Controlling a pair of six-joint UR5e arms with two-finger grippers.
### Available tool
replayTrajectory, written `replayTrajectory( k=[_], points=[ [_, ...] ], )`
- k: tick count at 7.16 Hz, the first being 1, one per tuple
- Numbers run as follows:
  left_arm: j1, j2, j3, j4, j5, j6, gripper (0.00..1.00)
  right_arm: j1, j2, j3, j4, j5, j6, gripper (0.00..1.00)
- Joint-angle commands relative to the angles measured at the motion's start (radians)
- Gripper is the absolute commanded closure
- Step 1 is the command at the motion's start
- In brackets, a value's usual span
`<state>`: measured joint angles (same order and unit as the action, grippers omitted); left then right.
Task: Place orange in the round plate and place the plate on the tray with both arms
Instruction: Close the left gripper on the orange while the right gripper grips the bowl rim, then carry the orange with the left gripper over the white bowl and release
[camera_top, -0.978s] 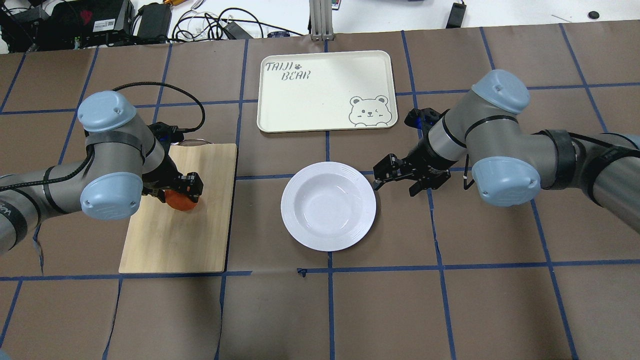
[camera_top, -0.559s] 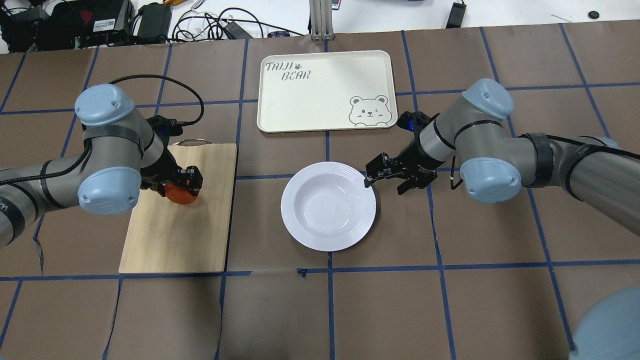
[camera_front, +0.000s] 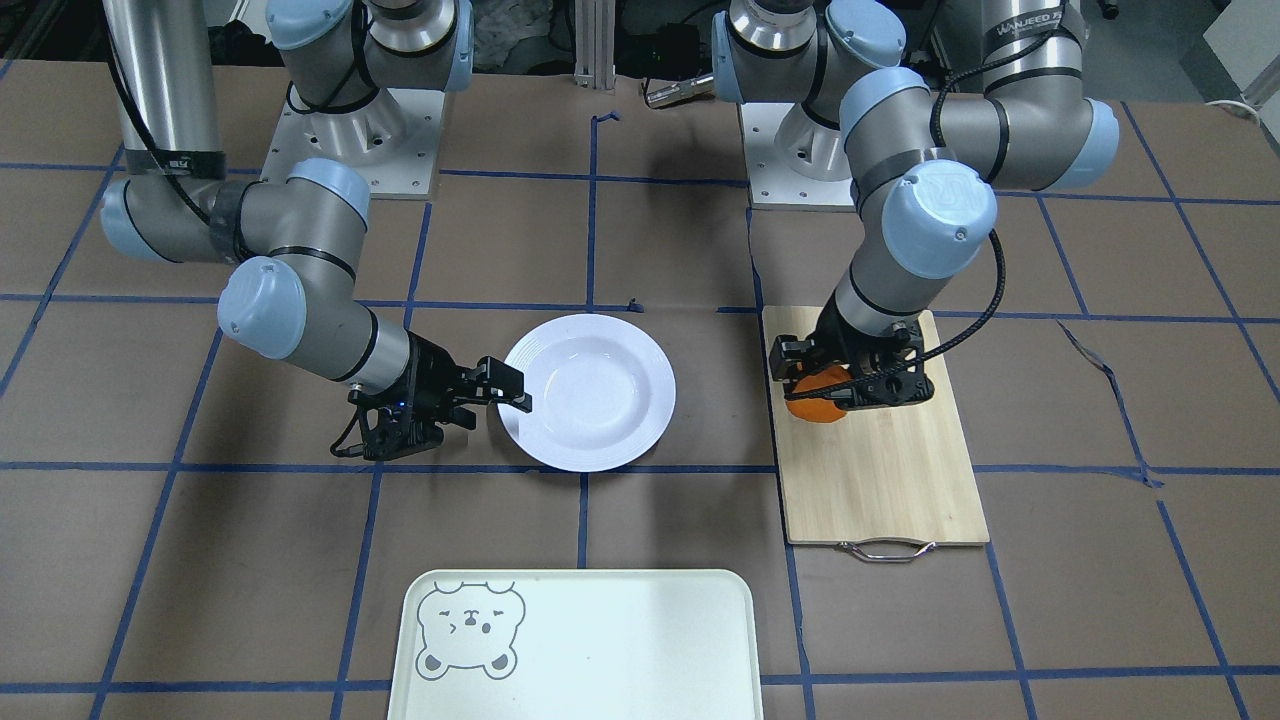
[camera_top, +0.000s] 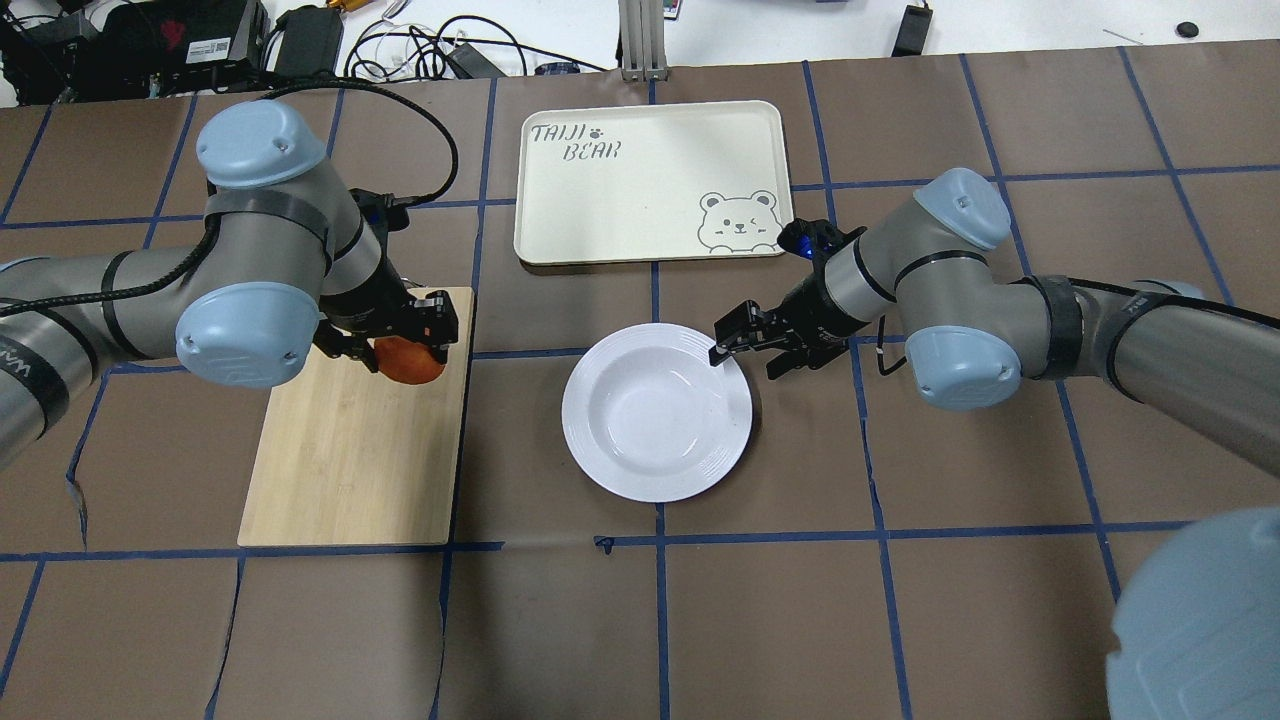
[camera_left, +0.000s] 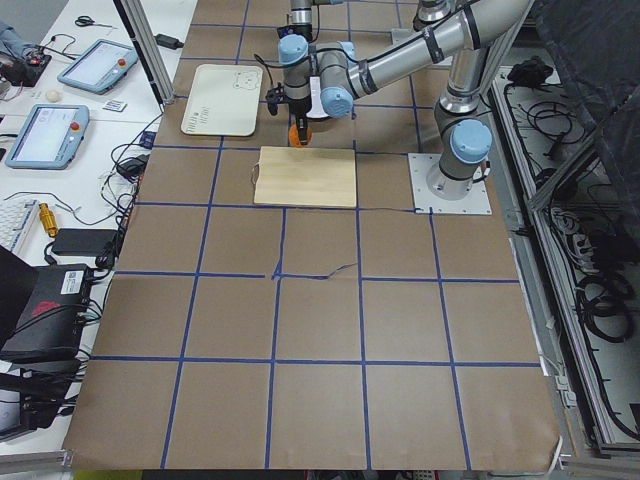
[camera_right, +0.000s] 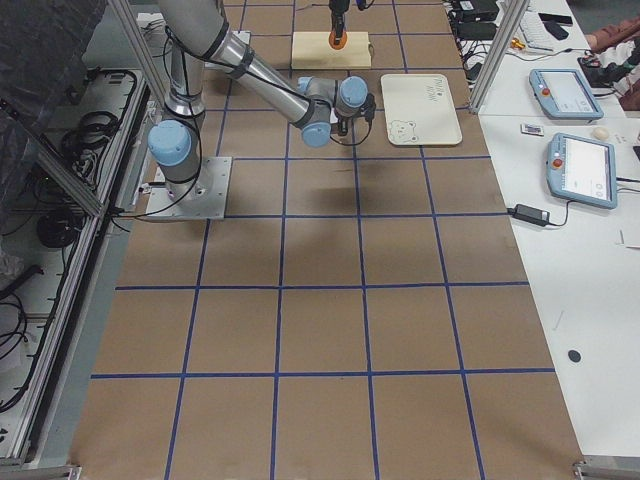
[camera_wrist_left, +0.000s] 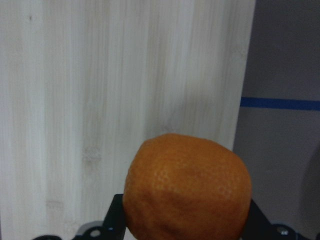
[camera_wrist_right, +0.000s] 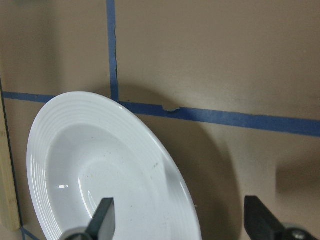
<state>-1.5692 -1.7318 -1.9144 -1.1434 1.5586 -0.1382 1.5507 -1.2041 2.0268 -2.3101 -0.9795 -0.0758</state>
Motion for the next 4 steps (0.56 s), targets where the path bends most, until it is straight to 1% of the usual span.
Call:
replayTrajectory(
  k=[1,2,3,4],
  points=[
    [-0.154,-0.014,0.021,-0.016,-0.075,-0.304,0.91,0.003,0.035,0.001,-0.031,0.005,-0.001,0.11],
    [-0.22,-0.02,0.021,-0.007,-0.136,-0.443,0.91,0.003,0.035,-0.003,-0.031,0.004,-0.001,0.09],
    [-0.267,-0.031,0.021,0.004,-0.219,-0.562,0.92,-0.003,0.023,-0.008,-0.034,-0.01,-0.001,0.02],
    [-0.302,-0.054,0.017,0.063,-0.288,-0.639,0.93,-0.012,0.0,-0.008,-0.023,-0.071,0.001,0.0]
  ],
)
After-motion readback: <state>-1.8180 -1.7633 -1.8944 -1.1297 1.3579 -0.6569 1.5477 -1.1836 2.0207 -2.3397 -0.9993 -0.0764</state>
